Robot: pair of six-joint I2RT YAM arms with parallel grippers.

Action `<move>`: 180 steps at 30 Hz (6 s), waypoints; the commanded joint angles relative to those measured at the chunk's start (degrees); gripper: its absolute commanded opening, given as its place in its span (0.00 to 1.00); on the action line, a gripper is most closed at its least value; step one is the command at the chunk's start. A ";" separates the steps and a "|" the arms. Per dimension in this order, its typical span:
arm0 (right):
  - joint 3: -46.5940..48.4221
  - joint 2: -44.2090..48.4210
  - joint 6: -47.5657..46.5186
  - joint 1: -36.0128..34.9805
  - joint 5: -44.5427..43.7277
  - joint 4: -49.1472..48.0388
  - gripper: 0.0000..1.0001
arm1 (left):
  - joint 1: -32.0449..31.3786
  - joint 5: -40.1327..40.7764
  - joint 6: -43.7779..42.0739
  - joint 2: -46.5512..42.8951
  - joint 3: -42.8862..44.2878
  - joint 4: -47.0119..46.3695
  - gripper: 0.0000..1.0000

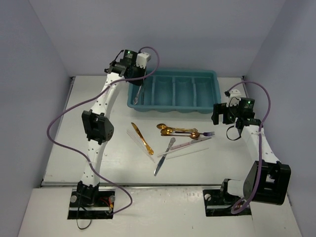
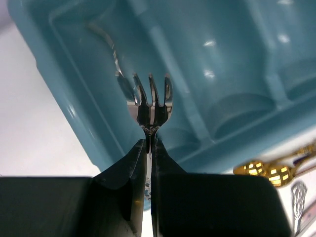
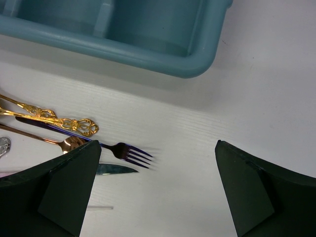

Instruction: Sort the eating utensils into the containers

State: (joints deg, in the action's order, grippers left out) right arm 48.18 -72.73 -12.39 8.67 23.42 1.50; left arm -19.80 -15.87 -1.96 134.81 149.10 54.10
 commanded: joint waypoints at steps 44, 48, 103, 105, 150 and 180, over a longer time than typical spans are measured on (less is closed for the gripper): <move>10.19 -17.47 -39.36 -8.31 10.07 16.52 0.54 | 4.69 -10.15 18.74 -6.88 -10.01 -25.35 0.66; 10.69 -20.10 -42.91 -8.31 10.42 16.60 0.51 | 4.69 -11.72 18.50 -12.15 -15.84 -25.11 0.66; 16.62 -9.91 -63.17 -25.01 -4.10 29.41 0.08 | 8.14 -10.05 15.31 -35.34 -44.91 -31.48 0.67; 16.27 -11.47 -63.46 -24.89 -4.76 29.53 0.14 | 8.20 -10.55 15.55 -36.09 -45.91 -31.93 0.67; 22.55 -38.22 -65.64 -19.64 -2.47 32.69 0.00 | 8.38 -16.65 13.33 -32.82 -47.41 -31.04 0.69; 27.93 -8.30 -78.53 -31.41 0.72 36.30 0.00 | 1.32 -38.02 24.27 -39.53 -57.79 -33.67 0.69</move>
State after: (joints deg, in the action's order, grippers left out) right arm 74.87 -82.91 -87.12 -19.48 22.84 36.87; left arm -13.36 -46.94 21.33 99.30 92.35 20.35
